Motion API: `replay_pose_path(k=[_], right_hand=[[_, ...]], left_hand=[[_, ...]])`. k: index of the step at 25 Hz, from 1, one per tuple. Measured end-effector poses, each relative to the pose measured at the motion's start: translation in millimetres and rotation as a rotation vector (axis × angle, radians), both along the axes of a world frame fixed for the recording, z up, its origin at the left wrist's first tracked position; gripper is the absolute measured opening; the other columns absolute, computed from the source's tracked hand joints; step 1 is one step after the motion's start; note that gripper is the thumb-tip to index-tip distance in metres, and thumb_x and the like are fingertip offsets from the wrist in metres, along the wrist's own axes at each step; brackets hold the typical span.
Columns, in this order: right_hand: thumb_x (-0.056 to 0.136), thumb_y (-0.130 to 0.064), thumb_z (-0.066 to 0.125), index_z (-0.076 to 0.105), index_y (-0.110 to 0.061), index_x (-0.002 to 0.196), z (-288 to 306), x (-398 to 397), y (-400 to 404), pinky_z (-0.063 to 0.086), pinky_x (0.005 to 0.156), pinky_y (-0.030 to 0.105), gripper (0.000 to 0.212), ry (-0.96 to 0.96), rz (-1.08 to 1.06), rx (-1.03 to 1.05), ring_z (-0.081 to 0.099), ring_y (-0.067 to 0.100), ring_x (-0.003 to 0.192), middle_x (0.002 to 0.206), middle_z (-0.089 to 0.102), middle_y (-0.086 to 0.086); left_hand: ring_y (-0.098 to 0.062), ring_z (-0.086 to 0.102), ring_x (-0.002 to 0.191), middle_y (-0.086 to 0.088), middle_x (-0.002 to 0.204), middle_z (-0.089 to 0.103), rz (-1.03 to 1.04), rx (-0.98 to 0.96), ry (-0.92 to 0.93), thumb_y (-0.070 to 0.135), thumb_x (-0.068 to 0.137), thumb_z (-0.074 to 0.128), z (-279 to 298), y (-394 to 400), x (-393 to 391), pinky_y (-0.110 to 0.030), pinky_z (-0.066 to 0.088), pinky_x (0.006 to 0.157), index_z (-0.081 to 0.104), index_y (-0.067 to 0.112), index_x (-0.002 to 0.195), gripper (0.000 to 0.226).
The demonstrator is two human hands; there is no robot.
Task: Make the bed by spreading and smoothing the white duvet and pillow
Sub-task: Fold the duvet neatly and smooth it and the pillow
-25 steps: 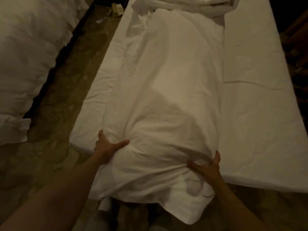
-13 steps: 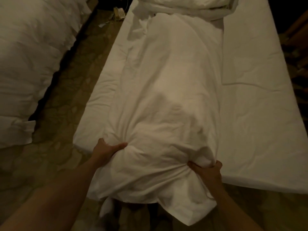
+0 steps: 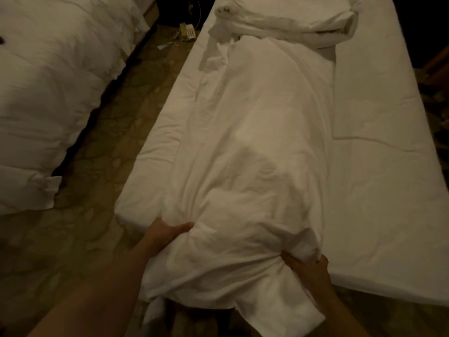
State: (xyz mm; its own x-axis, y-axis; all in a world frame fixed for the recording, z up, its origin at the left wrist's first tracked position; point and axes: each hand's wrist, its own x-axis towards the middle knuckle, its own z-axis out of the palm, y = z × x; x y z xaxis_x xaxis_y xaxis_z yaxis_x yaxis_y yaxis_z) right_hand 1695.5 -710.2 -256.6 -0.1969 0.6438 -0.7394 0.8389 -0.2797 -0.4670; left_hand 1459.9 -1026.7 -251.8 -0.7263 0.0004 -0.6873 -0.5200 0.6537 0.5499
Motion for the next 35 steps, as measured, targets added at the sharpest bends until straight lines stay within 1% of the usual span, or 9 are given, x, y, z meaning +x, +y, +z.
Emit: replay_pose_path(k=[2, 6, 10, 16, 18, 20, 28, 31, 35], right_hand=[[0.016, -0.092, 0.076, 0.031, -0.015, 0.153, 3.3, -0.2, -1.6, 0.042, 0.108, 0.045, 0.164, -0.005, 0.094, 0.026, 0.047, 0.036, 0.135, 0.153, 0.044, 0.015], [0.042, -0.076, 0.088, 0.035, -0.004, 0.148, 31.3, -7.6, -8.0, 0.045, 0.098, 0.04, 0.139, -0.002, 0.106, 0.032, 0.052, 0.035, 0.128, 0.147, 0.048, 0.016], [0.045, -0.082, 0.082, 0.044, -0.004, 0.142, 72.4, 0.0, -4.7, 0.046, 0.09, 0.038, 0.129, -0.018, 0.121, 0.091, 0.056, 0.036, 0.122, 0.14, 0.054, 0.017], [0.039, -0.104, 0.057, 0.06, -0.018, 0.133, 138.6, 6.6, 6.9, 0.05, 0.097, 0.04, 0.127, -0.01, 0.279, 0.216, 0.059, 0.032, 0.122, 0.134, 0.062, 0.011], [0.043, -0.098, 0.064, 0.056, -0.016, 0.134, 170.7, 1.6, 11.2, 0.05, 0.097, 0.042, 0.123, -0.003, 0.281, 0.251, 0.058, 0.034, 0.123, 0.135, 0.061, 0.011], [0.042, -0.093, 0.071, 0.054, -0.012, 0.132, 207.0, -13.1, 17.3, 0.052, 0.093, 0.041, 0.122, 0.058, 0.285, 0.317, 0.061, 0.035, 0.119, 0.13, 0.063, 0.012], [0.036, -0.086, 0.079, 0.05, -0.012, 0.125, 343.6, -57.2, 84.5, 0.054, 0.082, 0.04, 0.12, 0.455, 0.179, 0.476, 0.064, 0.031, 0.101, 0.115, 0.063, 0.007], [0.039, -0.081, 0.083, 0.054, -0.011, 0.118, 370.4, -80.7, 111.3, 0.048, 0.074, 0.034, 0.109, 0.563, 0.114, 0.495, 0.062, 0.02, 0.09, 0.109, 0.064, 0.003], [0.058, -0.069, 0.083, 0.053, -0.014, 0.117, 397.0, -141.8, 144.4, 0.044, 0.079, 0.033, 0.086, 0.613, 0.082, 0.554, 0.058, 0.021, 0.092, 0.113, 0.062, 0.005]], left_hand=[[-0.034, 0.056, 0.127, -0.015, 0.143, 0.056, 0.001, -0.026, 0.017, 0.08, 0.028, 0.087, 5.9, -0.2, 3.7, -0.042, 0.047, 0.105, 0.048, 0.005, 0.145, 0.144], [-0.036, 0.054, 0.128, -0.018, 0.142, 0.056, 0.031, -0.074, 0.098, 0.068, 0.046, 0.091, 28.4, 8.3, 12.7, -0.046, 0.046, 0.106, 0.047, 0.001, 0.143, 0.126], [-0.038, 0.053, 0.128, -0.021, 0.141, 0.055, -0.017, -0.144, 0.189, 0.066, 0.055, 0.089, 69.7, 11.9, 19.2, -0.043, 0.044, 0.103, 0.047, -0.003, 0.14, 0.117], [-0.038, 0.05, 0.131, -0.021, 0.146, 0.05, -0.063, -0.156, 0.257, 0.072, 0.058, 0.084, 146.8, 11.9, 9.3, -0.045, 0.043, 0.104, 0.044, 0.001, 0.145, 0.119], [-0.037, 0.049, 0.132, -0.02, 0.148, 0.049, -0.063, -0.094, 0.278, 0.079, 0.048, 0.081, 180.2, 15.5, 5.6, -0.045, 0.043, 0.105, 0.042, 0.003, 0.146, 0.13], [-0.036, 0.05, 0.131, -0.018, 0.147, 0.05, -0.044, -0.017, 0.345, 0.084, 0.041, 0.079, 212.0, 25.3, -3.1, -0.046, 0.044, 0.106, 0.042, 0.007, 0.148, 0.137], [-0.037, 0.056, 0.122, -0.021, 0.139, 0.056, 0.117, 0.11, 0.643, 0.07, 0.071, 0.075, 329.3, 78.2, -57.9, -0.043, 0.045, 0.098, 0.049, -0.001, 0.142, 0.103], [-0.029, 0.056, 0.099, -0.021, 0.119, 0.064, 0.21, 0.16, 0.694, 0.068, 0.073, 0.075, 357.8, 92.4, -98.4, -0.038, 0.044, 0.084, 0.058, -0.004, 0.126, 0.091], [-0.035, 0.063, 0.096, -0.016, 0.094, 0.066, 0.194, 0.227, 0.718, 0.066, 0.075, 0.076, 393.8, 124.4, -177.4, -0.04, 0.045, 0.079, 0.065, -0.003, 0.092, 0.071]])
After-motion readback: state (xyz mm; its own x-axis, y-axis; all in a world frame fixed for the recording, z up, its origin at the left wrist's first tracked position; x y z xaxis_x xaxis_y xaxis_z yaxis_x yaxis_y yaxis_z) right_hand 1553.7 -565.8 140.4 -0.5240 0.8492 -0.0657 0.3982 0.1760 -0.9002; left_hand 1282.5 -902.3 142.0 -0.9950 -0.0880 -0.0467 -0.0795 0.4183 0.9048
